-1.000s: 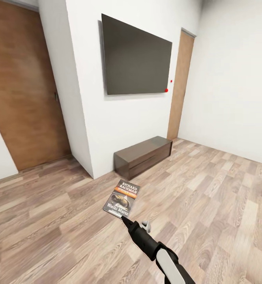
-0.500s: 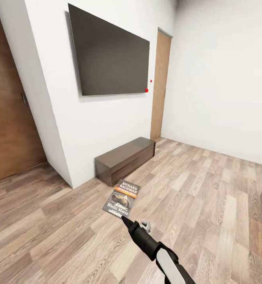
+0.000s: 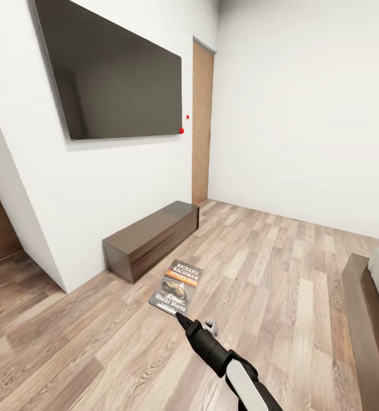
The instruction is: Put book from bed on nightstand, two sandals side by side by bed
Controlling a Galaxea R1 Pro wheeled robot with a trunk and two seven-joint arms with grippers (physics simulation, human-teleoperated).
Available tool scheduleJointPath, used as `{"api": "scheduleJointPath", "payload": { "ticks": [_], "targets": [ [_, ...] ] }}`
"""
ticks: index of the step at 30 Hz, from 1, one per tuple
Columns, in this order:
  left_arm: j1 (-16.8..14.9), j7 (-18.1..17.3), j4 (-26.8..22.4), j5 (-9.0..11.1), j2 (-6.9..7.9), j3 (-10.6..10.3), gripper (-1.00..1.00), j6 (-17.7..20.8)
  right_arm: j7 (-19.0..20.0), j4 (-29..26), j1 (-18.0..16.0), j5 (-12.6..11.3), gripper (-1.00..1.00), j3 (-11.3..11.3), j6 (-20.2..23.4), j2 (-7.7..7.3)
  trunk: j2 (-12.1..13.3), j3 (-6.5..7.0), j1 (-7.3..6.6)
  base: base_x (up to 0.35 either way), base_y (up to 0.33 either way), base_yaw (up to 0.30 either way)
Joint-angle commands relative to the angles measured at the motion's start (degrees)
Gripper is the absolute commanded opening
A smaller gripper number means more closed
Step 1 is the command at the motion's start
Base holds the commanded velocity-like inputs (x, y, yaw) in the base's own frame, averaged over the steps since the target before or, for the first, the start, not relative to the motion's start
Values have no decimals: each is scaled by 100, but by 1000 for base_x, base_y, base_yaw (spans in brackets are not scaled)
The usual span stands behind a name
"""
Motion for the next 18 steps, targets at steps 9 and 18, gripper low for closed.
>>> {"api": "scheduleJointPath", "payload": {
  "ticks": [9,18],
  "targets": [
    [-2,-19,2,-39,3,50,100,-15,6,0,-5,-73,-100,0,39,1,-2,-6,3,327,-34,-267],
    [-2,-22,2,-39,3,50,100,-15,7,0,-5,-73,-100,0,39,1,-2,-6,3,341,-3,-267]
  ]
}}
